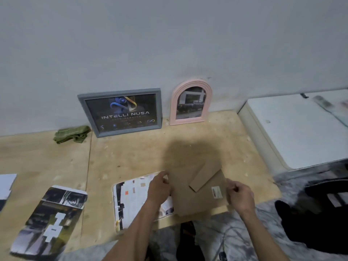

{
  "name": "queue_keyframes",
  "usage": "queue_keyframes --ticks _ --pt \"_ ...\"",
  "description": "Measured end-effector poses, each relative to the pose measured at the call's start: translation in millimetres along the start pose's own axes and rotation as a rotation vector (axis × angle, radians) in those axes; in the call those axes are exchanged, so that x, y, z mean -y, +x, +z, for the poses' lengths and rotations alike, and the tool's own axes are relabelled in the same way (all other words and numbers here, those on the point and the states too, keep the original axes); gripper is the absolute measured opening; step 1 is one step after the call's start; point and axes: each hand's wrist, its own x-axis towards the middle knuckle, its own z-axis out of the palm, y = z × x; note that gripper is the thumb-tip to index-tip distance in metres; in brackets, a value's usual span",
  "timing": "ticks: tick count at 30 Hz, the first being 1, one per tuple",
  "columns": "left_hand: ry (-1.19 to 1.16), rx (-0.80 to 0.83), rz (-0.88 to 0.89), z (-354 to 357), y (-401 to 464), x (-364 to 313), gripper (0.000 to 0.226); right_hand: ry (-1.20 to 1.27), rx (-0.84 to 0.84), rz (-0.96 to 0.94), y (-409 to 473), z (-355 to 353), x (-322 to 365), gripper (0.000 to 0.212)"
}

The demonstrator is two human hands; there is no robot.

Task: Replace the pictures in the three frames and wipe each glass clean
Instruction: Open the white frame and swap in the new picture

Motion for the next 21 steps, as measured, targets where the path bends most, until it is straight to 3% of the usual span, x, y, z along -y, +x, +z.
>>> queue_keyframes --ticks 6,11,17,19,21 --pt "0.039 -0.092 -0.049 62 22 -9 0.027 -0.095 0.044 0.108 47 -6 -40 0.039" --pt "-0.004 -0.116 -0.147 88 38 -1 0.006 -0.112 0.093 0.121 67 -4 -56 0.03" --pt "-0.11 -0.345 -0.195 74 18 -21 0.027 0.01 -0.002 0.142 62 5 -36 0.019" --pt "-0.058 -0.424 -0.221 58 17 -13 0.023 0.014 0.105 0.038 51 25 -16 0.01" --pt "-0.056 -0.497 -0.238 37 15 -1 0.016 0.007 0.28 -0.103 42 54 -2 0.018"
